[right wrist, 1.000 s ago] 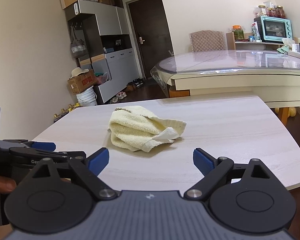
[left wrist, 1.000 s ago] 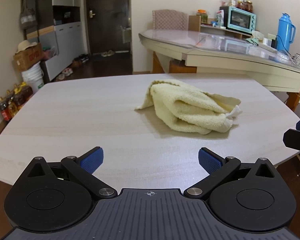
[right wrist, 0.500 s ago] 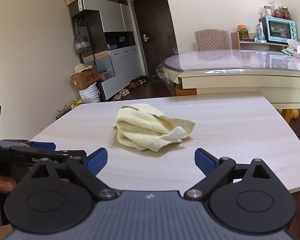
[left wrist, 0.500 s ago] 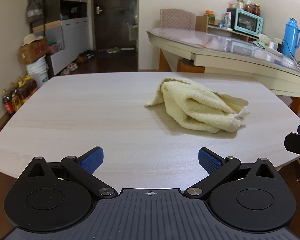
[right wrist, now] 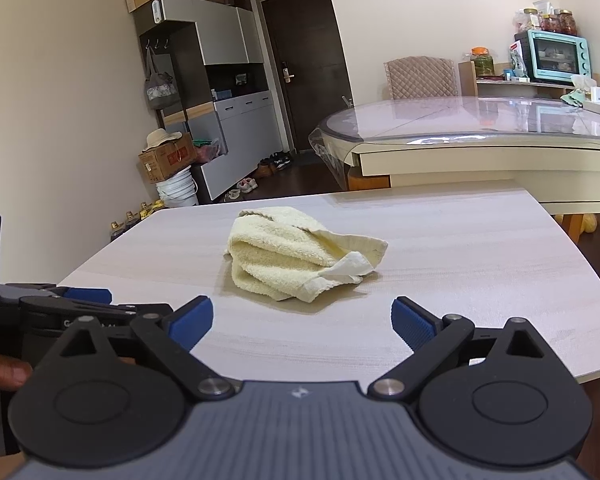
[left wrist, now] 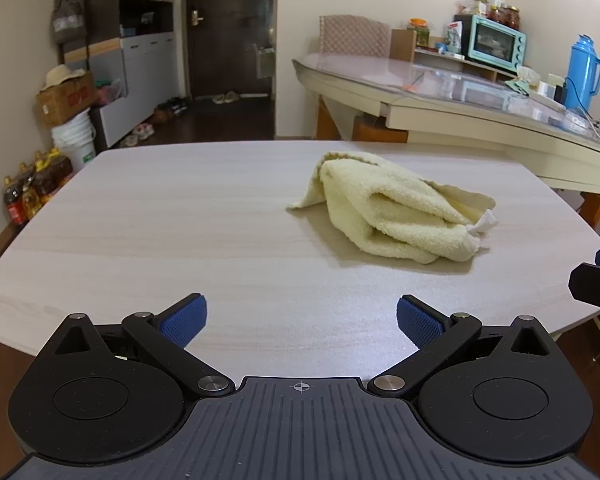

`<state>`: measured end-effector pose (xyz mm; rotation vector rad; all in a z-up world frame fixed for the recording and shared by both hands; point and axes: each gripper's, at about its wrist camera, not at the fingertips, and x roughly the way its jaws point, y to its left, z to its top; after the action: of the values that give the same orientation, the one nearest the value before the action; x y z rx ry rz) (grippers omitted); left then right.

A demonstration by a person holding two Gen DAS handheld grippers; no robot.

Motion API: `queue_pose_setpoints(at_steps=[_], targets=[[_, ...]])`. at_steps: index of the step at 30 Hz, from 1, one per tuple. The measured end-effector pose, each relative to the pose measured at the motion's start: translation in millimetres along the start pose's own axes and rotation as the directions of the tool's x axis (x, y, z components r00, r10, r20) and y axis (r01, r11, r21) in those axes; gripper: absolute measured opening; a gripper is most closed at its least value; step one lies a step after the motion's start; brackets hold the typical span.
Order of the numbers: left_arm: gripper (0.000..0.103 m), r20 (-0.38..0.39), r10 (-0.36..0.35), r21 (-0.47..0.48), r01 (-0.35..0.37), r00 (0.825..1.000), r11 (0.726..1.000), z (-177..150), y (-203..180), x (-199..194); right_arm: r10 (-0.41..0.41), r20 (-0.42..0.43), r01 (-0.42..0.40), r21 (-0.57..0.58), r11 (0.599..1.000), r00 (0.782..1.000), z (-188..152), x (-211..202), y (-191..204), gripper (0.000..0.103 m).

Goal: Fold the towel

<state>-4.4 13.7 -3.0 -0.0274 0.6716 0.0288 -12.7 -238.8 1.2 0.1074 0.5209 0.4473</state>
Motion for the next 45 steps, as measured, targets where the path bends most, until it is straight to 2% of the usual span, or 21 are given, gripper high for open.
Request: queue_pose_setpoints(at_steps=[26, 36, 39, 45], targets=[[0.103, -0.008, -0.007, 0.007, 0.007, 1.000, 1.000, -0.1, -2.5, 7.1, -0.007, -0.025, 0.008, 0.013, 1.000, 1.000, 0.1, 5.0, -6.8, 0.098], [0.103, 0.013, -0.017, 0.014, 0.017, 1.000, 1.000, 9.8, 1.4, 13.9, -0.026, -0.032, 0.025, -0.009, 1.000, 0.999, 17.1, 28.7, -16.1, 0.097], [0.103, 0.016, -0.023, 0.025, 0.022, 1.000, 0.999, 14.2, 3.2, 19.1, -0.040, -0.032, 0.040, -0.014, 0.999, 0.999, 25.9, 45.0, -24.7, 0.094], [0.103, 0.021, -0.034, 0.056, 0.033, 0.999, 0.998, 27.2, 10.4, 33.3, -0.052, -0.060, 0.052, -0.008, 0.999, 0.997, 45.7, 85.5, -48.9, 0.080]])
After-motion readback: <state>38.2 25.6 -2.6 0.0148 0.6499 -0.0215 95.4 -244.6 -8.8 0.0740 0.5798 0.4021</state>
